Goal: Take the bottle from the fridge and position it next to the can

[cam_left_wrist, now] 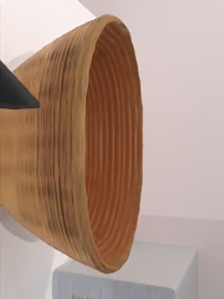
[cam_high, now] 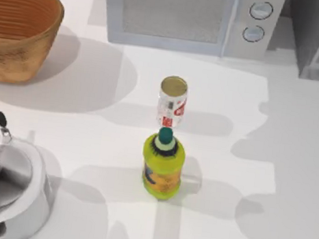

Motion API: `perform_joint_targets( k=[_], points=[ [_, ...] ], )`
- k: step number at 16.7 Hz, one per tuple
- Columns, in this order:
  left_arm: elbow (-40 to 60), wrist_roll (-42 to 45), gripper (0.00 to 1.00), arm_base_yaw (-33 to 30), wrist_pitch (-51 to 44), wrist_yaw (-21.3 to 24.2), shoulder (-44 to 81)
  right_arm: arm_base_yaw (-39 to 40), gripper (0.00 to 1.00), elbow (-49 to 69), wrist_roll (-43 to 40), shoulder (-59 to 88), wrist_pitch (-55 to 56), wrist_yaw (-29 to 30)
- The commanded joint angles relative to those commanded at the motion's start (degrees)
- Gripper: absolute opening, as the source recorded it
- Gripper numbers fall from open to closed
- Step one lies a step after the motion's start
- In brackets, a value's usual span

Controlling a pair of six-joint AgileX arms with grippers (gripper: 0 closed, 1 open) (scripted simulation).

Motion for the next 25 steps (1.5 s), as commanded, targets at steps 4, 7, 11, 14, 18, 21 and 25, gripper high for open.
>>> perform_joint_targets(
  k=[4, 7, 11, 14, 18, 21, 25],
  points=[
    [0.0, 0.0, 1.0, 0.0, 0.0, 0.0, 0.0, 6.19, 0.0, 0.19, -0.06, 3.18, 3.7, 6.25],
    [0.0, 0.0, 1.0, 0.0, 0.0, 0.0, 0.0, 16.56, 0.0, -0.3, -0.19, 6.96, 7.98, 16.67],
    [0.0, 0.0, 1.0, 0.0, 0.0, 0.0, 0.0, 33.77, 0.0, -1.69, -0.49, 11.72, 13.74, 33.78],
    [0.0, 0.0, 1.0, 0.0, 0.0, 0.0, 0.0, 43.85, 0.0, -2.88, -0.73, 14.0, 17.02, 43.82],
    [0.0, 0.0, 1.0, 0.0, 0.0, 0.0, 0.0, 48.89, 0.0, -3.82, -0.88, 14.74, 18.67, 48.84],
    [0.0, 0.0, 1.0, 0.0, 0.0, 0.0, 0.0, 48.89, 0.0, -3.82, -0.88, 14.74, 18.67, 48.84],
    [0.0, 0.0, 1.0, 0.0, 0.0, 0.0, 0.0, 48.89, 0.0, -3.82, -0.88, 14.74, 18.68, 48.84]
  ],
)
